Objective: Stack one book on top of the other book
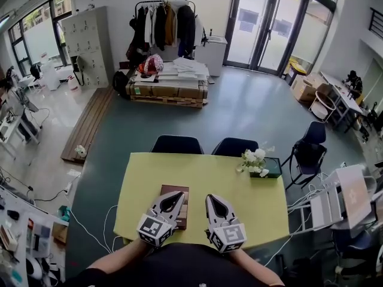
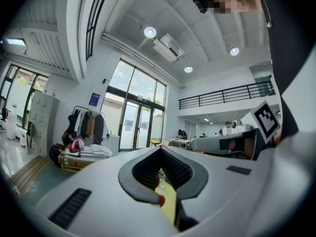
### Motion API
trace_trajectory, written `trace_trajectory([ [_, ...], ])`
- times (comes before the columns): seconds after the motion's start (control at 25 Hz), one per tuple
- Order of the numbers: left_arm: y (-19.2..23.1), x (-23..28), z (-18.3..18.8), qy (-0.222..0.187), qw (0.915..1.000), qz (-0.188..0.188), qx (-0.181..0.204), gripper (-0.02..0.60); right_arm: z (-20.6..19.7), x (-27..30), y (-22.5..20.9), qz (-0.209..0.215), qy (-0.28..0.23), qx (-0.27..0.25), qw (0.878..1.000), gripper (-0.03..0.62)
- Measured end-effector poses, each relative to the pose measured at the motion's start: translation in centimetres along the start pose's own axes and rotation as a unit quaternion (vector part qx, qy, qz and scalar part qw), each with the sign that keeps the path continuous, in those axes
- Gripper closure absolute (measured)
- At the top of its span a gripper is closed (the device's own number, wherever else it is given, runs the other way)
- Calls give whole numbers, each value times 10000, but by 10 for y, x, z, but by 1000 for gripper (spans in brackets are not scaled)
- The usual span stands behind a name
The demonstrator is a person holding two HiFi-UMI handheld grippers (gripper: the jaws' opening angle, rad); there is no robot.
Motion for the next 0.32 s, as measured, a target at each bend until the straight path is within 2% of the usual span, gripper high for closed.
trace_trajectory([
  [0.32, 5, 2, 5, 48, 10000, 8, 10, 572, -4, 5, 1, 62, 35, 30, 10000, 580],
])
Point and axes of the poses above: the fingertips, and each gripper's own axes: x forward along the fingers, y to its left, z out of its top, the point moved 6 cm from there along -x, backward along the fingers, and after that the axes turned 5 degrees about y, right-handed, at the moved point
